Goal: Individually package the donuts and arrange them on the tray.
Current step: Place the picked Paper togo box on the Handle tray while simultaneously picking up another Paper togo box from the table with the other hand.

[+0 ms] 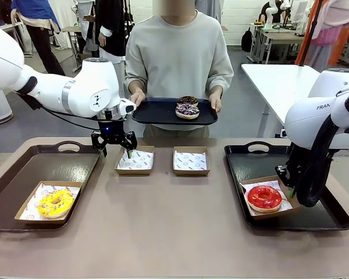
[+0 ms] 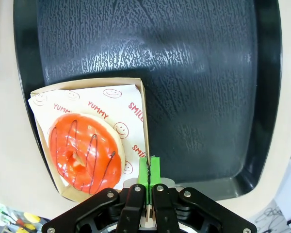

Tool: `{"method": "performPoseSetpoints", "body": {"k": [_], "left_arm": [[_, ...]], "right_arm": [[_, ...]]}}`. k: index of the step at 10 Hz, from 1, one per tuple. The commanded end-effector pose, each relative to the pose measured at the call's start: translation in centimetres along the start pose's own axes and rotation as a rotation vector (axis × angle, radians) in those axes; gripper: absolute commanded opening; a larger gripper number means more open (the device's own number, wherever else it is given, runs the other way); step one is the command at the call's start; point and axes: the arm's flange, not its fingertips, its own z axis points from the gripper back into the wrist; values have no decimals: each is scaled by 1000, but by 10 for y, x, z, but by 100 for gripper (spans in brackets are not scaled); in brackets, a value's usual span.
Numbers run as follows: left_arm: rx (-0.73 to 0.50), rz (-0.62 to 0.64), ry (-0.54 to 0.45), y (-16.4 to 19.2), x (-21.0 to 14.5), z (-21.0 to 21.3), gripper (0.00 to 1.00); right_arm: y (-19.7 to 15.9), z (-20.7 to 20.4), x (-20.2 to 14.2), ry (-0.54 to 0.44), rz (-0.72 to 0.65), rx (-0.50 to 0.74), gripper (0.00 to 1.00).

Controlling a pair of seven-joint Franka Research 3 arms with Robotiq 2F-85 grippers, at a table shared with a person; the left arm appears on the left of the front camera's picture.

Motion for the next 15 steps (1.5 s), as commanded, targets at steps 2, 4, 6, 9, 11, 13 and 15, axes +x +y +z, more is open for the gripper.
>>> {"method": "performPoseSetpoints", "body": {"k": [2,4,6,9,11,13,15], "left_arm": [[-5,37,-30,-2,6,-3,99],[-12,38,-11,0,8,-7,99],[-21,38,6,1,10,-9,41],[-29,39,17,0,11,-9,0],[-29,42,17,1,12,-9,6],[-30,49,24,2,13,-10,0],[-32,50,27,2,13,-9,0]], "right_arm": [[-3,-4,-7,-6,-19,-2,1],[-3,-4,-7,-5,-17,4,1],[-2,-4,-8,11,-6,7,61],[-2,-4,-9,16,-10,7,100],[-3,-3,-9,18,-13,9,95],[-3,-3,-8,19,-16,11,100],[-3,-3,-8,23,-17,12,100]]}}
